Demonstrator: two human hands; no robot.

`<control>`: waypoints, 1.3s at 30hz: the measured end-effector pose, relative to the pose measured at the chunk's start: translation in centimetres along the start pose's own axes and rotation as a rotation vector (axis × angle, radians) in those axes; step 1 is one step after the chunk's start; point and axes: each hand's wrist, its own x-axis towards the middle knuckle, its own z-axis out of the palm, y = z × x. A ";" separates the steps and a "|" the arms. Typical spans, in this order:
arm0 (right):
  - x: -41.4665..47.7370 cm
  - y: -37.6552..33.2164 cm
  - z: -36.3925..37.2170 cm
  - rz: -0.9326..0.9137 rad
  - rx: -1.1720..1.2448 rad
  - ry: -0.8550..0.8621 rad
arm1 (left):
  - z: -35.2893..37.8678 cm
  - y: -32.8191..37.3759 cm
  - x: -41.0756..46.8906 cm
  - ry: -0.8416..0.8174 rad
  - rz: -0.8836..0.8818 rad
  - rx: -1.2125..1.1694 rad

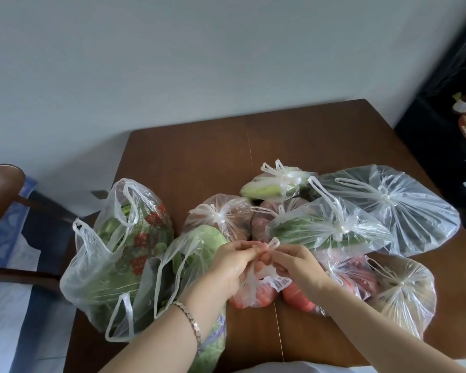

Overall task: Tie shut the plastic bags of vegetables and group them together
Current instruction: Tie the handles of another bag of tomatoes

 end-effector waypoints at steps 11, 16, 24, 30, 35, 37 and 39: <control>0.6 -0.7 0.4 -0.035 -0.084 0.328 | -0.5 -0.7 -0.3 -0.009 0.305 0.544; 1.5 -0.1 0.6 -0.088 -0.261 0.439 | -0.4 -0.8 -0.9 -0.181 0.283 0.622; 0.8 0.4 -0.1 -0.202 -0.615 0.099 | -1.9 -0.9 0.6 0.037 0.427 0.659; 0.2 1.1 -1.1 -0.192 -0.257 0.043 | -1.9 -1.2 0.9 0.010 0.286 0.549; 0.1 0.7 -0.4 -0.209 -0.269 0.140 | -1.5 -1.0 0.7 0.000 0.123 0.293; 0.2 0.7 -0.4 -0.185 -0.294 0.137 | -1.4 -1.0 0.7 0.004 0.106 0.292; -0.1 0.4 -0.3 -0.146 -0.222 0.077 | -1.4 -1.0 0.6 0.027 0.106 0.295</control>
